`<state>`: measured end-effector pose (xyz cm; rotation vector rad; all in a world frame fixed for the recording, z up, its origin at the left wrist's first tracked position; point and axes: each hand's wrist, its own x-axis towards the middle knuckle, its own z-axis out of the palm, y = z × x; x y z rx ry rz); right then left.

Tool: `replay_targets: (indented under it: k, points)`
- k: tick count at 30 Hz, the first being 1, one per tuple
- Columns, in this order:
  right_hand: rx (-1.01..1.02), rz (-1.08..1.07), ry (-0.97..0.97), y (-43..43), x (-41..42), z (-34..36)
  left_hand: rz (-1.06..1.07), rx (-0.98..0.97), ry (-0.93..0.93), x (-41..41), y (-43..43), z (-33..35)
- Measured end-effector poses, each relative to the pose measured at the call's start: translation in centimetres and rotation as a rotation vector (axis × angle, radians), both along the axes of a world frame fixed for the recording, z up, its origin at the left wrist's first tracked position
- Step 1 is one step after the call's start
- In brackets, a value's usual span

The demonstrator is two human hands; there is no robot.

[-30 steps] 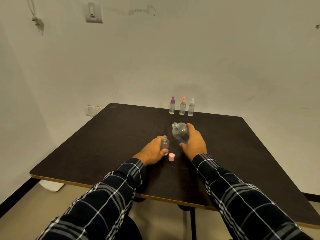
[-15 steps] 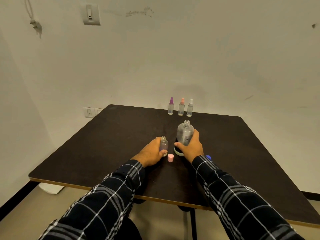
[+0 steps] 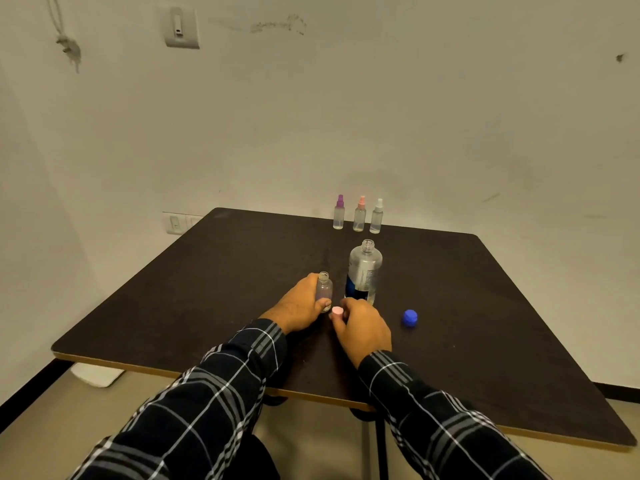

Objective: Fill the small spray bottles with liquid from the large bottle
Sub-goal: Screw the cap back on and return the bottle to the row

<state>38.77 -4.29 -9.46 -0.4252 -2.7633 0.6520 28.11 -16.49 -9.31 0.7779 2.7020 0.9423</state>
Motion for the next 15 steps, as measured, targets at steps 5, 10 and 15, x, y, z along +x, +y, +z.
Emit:
replay_targets:
  k: [5, 10, 15]
  points:
    - [-0.023, -0.014, -0.102, 0.3, -1.5, 0.5, -0.001, 0.008, 0.002, 0.1, 0.0, 0.0]
    - [-0.233, -0.007, 0.278, 0.2, -1.7, 1.3, 0.002, 0.016, 0.035, -0.1, -0.3, -0.2]
    - [-0.317, 0.010, 0.375, -0.6, -2.9, 3.3, 0.001, 0.050, 0.016, 0.1, -0.7, -0.2]
